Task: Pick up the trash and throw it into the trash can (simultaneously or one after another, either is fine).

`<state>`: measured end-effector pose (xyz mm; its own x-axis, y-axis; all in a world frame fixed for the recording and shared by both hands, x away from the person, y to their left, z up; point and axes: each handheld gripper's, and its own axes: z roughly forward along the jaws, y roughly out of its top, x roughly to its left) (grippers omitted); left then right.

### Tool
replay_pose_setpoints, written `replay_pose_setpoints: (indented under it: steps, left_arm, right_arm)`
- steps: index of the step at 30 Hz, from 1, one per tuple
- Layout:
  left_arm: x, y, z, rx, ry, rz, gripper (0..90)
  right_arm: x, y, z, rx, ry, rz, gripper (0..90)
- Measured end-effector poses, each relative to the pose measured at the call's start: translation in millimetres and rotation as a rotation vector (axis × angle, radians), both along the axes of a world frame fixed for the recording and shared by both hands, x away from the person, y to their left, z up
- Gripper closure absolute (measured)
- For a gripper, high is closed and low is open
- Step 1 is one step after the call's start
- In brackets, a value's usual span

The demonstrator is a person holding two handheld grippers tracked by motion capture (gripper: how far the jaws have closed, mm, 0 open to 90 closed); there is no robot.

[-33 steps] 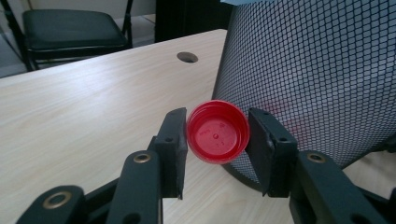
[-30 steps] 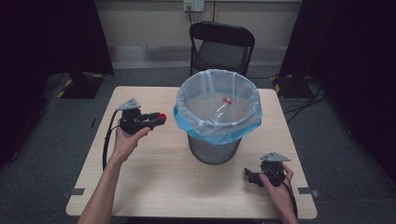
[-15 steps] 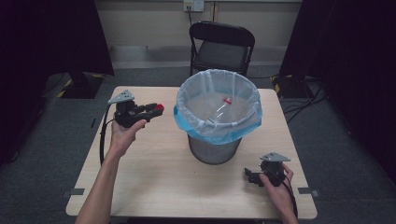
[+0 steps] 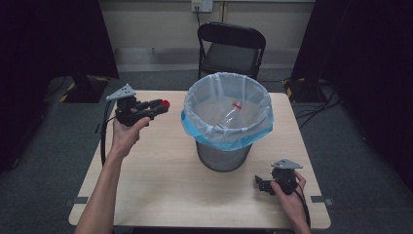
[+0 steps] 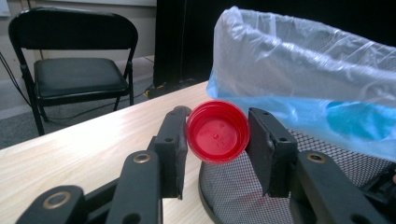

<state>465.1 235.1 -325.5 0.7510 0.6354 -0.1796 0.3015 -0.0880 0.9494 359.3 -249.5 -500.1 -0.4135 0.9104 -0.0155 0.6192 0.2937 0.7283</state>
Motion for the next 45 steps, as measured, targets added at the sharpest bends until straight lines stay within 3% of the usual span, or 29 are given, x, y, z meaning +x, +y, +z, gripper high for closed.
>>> replay_pose_setpoints:
  steps: [9, 32, 45]
  left_arm:
    - [-2.5, 0.2, 15.5, -0.018, -0.037, 0.003, 59.1]
    - [-10.6, -19.6, 61.4, -0.038, -0.134, -0.019, 59.1]
    - [-10.1, -43.5, 80.1, -0.058, -0.160, -0.081, 59.1]
  right_arm:
    - [0.0, 0.0, 0.0, 0.000, 0.000, 0.000, 8.5]
    - [0.2, -0.1, -0.1, 0.000, -0.002, 0.003, 8.5]
    - [0.0, 0.0, 0.0, 0.000, 0.000, 0.000, 8.5]
